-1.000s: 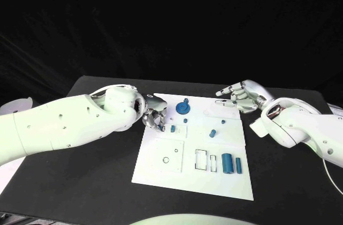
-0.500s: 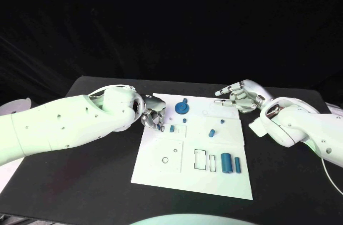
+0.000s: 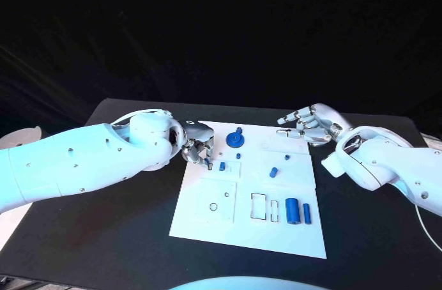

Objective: Assemble the parts on the task board

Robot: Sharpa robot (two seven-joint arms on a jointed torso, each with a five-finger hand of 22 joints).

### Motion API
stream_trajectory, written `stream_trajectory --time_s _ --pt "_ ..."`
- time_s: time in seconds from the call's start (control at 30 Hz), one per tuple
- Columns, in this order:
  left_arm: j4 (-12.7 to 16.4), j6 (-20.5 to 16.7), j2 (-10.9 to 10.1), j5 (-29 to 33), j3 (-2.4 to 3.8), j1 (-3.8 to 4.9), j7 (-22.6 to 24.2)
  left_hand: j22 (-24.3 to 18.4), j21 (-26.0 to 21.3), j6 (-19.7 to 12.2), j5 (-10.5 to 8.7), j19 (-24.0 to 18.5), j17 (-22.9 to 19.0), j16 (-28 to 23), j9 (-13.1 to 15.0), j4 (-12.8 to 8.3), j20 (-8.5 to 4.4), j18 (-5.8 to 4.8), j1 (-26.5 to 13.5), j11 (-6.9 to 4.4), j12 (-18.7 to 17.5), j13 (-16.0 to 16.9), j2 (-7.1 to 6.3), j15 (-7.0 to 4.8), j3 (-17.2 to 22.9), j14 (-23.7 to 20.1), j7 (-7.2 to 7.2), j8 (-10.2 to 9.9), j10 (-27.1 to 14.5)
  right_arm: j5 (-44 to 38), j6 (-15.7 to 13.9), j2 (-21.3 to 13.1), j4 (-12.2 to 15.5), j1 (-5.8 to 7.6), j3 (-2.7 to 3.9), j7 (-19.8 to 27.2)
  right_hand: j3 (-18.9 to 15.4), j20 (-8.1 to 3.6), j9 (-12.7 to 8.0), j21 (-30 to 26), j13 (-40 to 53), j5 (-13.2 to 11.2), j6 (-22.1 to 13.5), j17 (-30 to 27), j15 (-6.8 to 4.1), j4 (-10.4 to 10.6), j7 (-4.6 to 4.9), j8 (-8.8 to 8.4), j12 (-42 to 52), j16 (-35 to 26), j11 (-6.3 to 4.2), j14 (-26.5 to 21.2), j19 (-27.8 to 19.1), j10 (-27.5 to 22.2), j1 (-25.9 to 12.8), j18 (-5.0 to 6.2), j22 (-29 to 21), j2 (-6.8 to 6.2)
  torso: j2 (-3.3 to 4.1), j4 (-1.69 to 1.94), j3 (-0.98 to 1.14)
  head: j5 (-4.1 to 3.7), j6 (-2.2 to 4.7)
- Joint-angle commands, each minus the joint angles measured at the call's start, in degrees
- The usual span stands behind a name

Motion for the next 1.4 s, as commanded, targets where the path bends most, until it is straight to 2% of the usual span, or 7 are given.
stream_trajectory --time_s 0.03,0.2,0.4,0.7,0.83,1.1,1.4 --pt "1.0 -4.3 -0.7 6.7 0.13 0.17 -1.9 12.4 0.2 1.2 -0.82 4.8 15.1 0.2 0.9 0.1 -0.23 -0.72 -1.2 -1.10 -0.6 -0.4 -0.23 -0.23 0.7 6.0 -0.63 1.1 1.1 -0.5 0.2 0.0 0.1 -0.04 0.00 0.5 -0.2 -0.17 0.0 -0.4 0.0 0.4 0.3 9.3 -0.49 0.0 0.00 -0.13 0.3 -0.3 0.09 4.6 -0.2 -0.2 -0.4 0.87 0.0 0.36 -0.05 -0.02 0.09 0.07 0.14" --pt "2.1 -7.9 -1.8 16.0 0.17 0.40 -6.5 12.4 0.1 1.4 -2.64 4.8 15.1 0.2 1.2 0.3 -0.02 -0.71 -2.0 -1.25 -1.8 -1.4 -0.37 0.03 1.7 6.0 -0.73 1.8 0.7 -0.5 0.1 -0.2 0.3 -0.02 0.00 0.4 -0.2 -0.17 0.0 -0.4 0.0 0.4 0.3 9.3 -0.49 0.0 0.00 -0.13 0.3 -0.3 0.09 4.6 -0.2 -0.2 -0.4 0.87 0.0 0.36 -0.10 0.03 0.36 0.09 0.27" --pt "3.1 -14.5 -2.7 27.3 -0.06 0.45 -15.2 12.3 -0.2 1.6 -2.75 4.7 15.1 0.2 1.4 0.5 0.03 -0.64 -2.3 -1.27 -2.8 -2.5 -0.38 0.07 2.2 6.0 -0.71 2.2 0.2 -0.5 0.0 -0.4 0.5 0.02 0.00 0.2 -0.3 -0.17 0.0 -0.4 0.0 0.4 0.3 9.3 -0.49 0.0 0.00 -0.13 0.3 -0.3 0.09 4.6 -0.2 -0.2 -0.5 0.86 0.0 0.37 -0.21 0.07 0.55 0.16 0.23" --pt "2.4 -26.4 -3.1 42.6 -1.09 0.11 -25.6 11.9 -1.3 1.5 -2.74 4.5 15.1 0.2 1.8 0.6 0.06 -0.41 -2.8 -1.36 -4.6 -4.1 -0.41 -0.01 3.6 6.0 -0.81 3.1 -0.2 -0.6 -0.1 -0.6 0.7 0.12 0.00 0.1 -0.3 -0.17 0.0 -0.4 0.0 0.4 0.3 9.3 -0.49 0.0 0.00 -0.13 0.3 -0.3 0.09 4.6 -0.2 -0.2 -0.5 0.86 0.0 0.37 -0.50 0.26 0.90 0.10 -0.02" --pt "2.1 -31.6 -2.9 49.1 -1.82 -0.26 -27.5 11.8 -1.7 1.2 -2.72 4.5 15.1 0.2 2.2 0.5 -0.04 -0.35 -3.3 -1.49 -5.7 -5.1 -0.96 -0.12 5.3 6.0 -0.92 4.1 -0.3 -0.6 -0.1 -0.7 0.8 0.15 0.00 0.0 -0.3 -0.17 0.0 -0.4 0.0 0.4 0.3 9.3 -0.49 0.0 0.00 -0.13 0.3 -0.3 0.09 4.6 -0.2 -0.2 -0.5 0.86 0.0 0.37 -0.51 0.24 0.92 0.18 -0.12" --pt "2.5 -37.3 -2.3 57.8 -3.25 -0.57 -27.9 11.7 -2.1 0.6 -2.70 4.5 15.1 0.2 3.1 0.3 -0.23 -0.28 -4.7 -1.70 -7.5 -6.8 -2.15 -0.32 8.4 6.0 -1.12 6.1 -0.1 -0.7 -0.1 -0.6 0.8 0.18 0.00 0.0 -0.3 -0.17 0.0 -0.4 0.0 0.4 0.3 9.3 -0.49 0.0 0.00 -0.13 0.3 -0.3 0.09 4.6 -0.2 -0.2 -0.5 0.86 0.0 0.37 -0.45 0.18 0.84 0.37 -0.15" --pt "3.4 -40.3 -1.6 58.7 -3.66 -1.07 -26.8 11.6 -2.3 0.1 -2.66 4.5 15.1 0.2 3.5 -0.1 -0.34 -0.26 -5.3 -1.81 -8.1 -7.3 -2.98 -0.44 10.0 6.0 -1.23 7.2 0.0 -0.7 -0.1 -0.7 0.8 0.19 0.00 0.0 -0.3 -0.17 0.0 -0.4 0.0 0.4 0.3 9.3 -0.49 0.0 0.00 -0.13 0.3 -0.3 0.09 4.6 -0.2 -0.2 -0.5 0.86 0.0 0.37 -0.45 0.18 0.83 0.22 -0.18"
